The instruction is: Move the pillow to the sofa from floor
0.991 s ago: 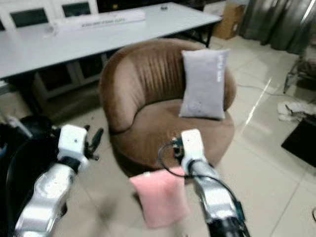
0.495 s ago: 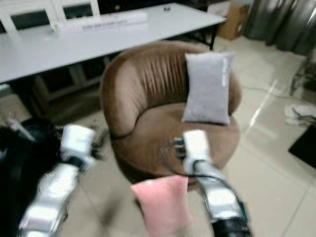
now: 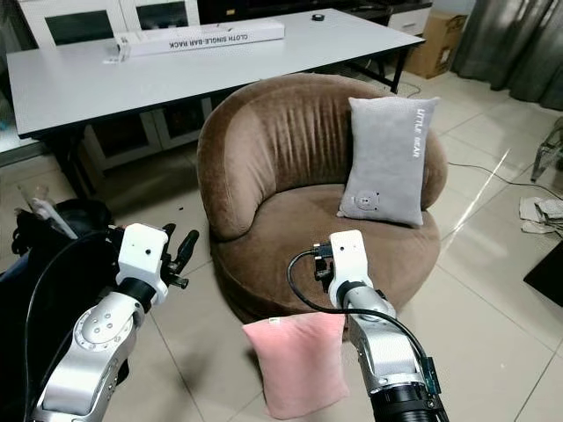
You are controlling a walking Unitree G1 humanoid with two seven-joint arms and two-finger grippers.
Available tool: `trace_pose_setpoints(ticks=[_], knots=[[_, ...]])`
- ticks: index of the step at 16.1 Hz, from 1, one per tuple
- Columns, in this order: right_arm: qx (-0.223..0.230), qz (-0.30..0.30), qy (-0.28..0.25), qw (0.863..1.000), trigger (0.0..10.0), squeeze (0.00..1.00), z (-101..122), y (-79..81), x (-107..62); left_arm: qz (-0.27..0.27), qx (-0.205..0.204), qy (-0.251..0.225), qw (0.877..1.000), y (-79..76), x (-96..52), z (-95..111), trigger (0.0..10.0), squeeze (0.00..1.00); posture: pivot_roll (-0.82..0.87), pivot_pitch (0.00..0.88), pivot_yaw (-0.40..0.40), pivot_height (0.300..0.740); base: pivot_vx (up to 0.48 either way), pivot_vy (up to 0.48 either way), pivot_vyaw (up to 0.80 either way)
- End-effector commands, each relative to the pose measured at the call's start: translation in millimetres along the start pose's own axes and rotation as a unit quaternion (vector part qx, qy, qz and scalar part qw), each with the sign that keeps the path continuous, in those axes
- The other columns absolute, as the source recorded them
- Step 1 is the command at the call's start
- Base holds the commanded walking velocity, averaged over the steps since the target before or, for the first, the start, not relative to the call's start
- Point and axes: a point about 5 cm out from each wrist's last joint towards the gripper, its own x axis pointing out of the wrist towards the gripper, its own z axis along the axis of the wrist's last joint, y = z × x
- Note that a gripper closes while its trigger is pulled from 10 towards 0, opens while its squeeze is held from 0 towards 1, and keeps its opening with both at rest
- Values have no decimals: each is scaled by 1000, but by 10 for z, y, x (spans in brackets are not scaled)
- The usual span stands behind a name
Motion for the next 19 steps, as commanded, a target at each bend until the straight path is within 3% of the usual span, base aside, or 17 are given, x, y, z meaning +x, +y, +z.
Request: trace_pose_setpoints(ticks=[1,7,19], knots=[[-1,-5,-1,1000,10000,0,8,-25,8,0,4,4,1000,4,6,-8,10000,0,78,0,10,679,0,0,0],[0,-8,-2,1000,10000,0,6,-33,4,-2,4,4,1000,0,8,-7,10000,0,78,0,10,619,0,0,0],[-2,-18,1,1000,10000,0,-19,-76,-27,-2,0,8,1000,-31,15,-28,10000,0,61,0,16,619,0,0,0]])
